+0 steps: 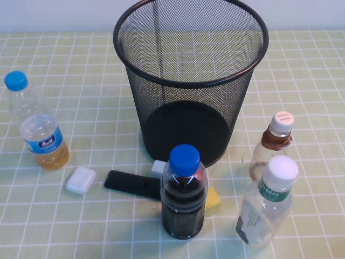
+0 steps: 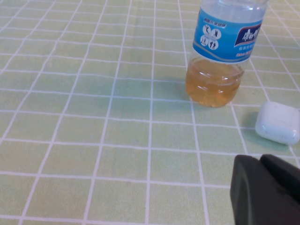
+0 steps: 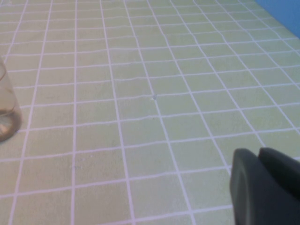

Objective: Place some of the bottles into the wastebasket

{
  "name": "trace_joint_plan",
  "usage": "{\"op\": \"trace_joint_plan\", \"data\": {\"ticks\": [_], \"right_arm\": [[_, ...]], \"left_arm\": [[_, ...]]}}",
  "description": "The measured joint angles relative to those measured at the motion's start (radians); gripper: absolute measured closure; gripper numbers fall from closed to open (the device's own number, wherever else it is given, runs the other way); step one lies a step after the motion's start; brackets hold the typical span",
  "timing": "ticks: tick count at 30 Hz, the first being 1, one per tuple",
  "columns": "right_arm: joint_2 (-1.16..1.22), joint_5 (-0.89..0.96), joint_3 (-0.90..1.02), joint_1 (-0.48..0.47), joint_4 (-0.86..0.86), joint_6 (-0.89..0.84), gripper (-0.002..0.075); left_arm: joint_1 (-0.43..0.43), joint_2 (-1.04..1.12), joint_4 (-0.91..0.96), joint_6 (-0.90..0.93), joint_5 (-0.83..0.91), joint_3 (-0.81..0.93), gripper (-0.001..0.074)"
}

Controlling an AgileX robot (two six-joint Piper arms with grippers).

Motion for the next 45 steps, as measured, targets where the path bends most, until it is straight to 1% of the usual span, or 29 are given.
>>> {"op": "trace_joint_plan", "data": {"ticks": [18, 22, 27, 29, 32, 35, 39, 45], "right_arm": [[0.000, 0.000, 0.000, 0.000, 0.002, 0.000, 0.0726], [0.000, -0.032, 0.000, 0.000, 0.004, 0.000, 0.0726], [0.000, -0.208, 0.000, 0.000, 0.006, 0.000, 0.0726], [0.000, -0.334, 0.000, 0.000, 0.008, 0.002, 0.0726], [0.000, -0.582, 0.000, 0.000, 0.013, 0.030, 0.0726], [0.000, -0.734, 0.000, 0.000, 0.013, 0.038, 0.0726], [0.000, -0.844, 0.000, 0.000, 0.020, 0.038, 0.0726], [0.000, -1.035, 0.000, 0.000, 0.093, 0.068, 0.0726]], "left_arm": [[0.000, 0.000, 0.000, 0.000, 0.000, 0.000, 0.0741], [0.000, 0.000, 0.000, 0.000, 0.000, 0.000, 0.0741], [0.000, 0.000, 0.000, 0.000, 0.000, 0.000, 0.0741], [0.000, 0.000, 0.000, 0.000, 0.000, 0.000, 0.0741], [0.000, 0.000, 0.000, 0.000, 0.000, 0.000, 0.0741], [0.000, 0.000, 0.000, 0.000, 0.000, 0.000, 0.0741], [0.000, 0.000, 0.000, 0.000, 0.000, 0.000, 0.0741], [0.000, 0.000, 0.000, 0.000, 0.000, 0.000, 0.0741]]}}
